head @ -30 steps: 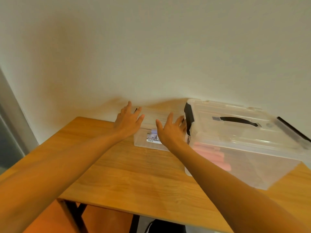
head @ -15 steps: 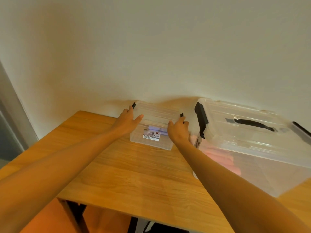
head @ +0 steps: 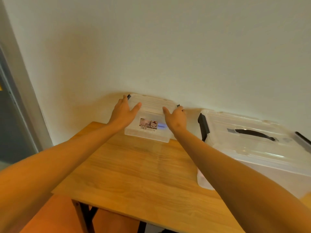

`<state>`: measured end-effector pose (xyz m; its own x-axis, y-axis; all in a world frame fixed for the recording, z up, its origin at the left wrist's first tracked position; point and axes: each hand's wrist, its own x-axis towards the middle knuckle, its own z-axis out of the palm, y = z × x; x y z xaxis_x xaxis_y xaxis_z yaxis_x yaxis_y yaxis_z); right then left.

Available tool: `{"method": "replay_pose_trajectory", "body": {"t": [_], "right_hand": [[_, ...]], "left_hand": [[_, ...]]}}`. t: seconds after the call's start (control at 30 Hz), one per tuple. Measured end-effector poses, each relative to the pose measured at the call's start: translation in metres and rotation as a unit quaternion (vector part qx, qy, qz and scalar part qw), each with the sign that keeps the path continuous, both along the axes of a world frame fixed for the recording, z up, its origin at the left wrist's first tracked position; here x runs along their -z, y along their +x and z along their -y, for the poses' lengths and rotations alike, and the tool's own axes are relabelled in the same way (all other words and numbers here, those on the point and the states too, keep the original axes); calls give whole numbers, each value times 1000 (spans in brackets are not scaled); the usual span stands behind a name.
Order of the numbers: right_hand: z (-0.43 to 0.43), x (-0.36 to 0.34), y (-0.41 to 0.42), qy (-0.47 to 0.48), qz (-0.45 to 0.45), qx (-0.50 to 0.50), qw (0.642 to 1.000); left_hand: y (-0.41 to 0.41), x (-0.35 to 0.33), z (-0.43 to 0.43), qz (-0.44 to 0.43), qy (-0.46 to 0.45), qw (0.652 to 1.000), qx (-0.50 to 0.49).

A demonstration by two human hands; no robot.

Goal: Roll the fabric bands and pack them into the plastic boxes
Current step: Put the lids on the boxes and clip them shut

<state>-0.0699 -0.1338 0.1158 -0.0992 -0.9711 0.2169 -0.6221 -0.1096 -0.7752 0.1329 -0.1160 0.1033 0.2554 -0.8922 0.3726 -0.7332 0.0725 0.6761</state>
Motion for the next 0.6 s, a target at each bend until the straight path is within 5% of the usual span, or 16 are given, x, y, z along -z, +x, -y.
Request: {"method": "replay_pose_trajectory", "body": {"t": [0.33,0.6], "right_hand": [[-16,-111,-70,-116,3,50,992],[-43,-147,-226,-148,-15,133,980]], "left_hand": [[-75,-110,-25,-30,-92,995,36],[-226,-143,-29,-50,-91,983,149]]}}
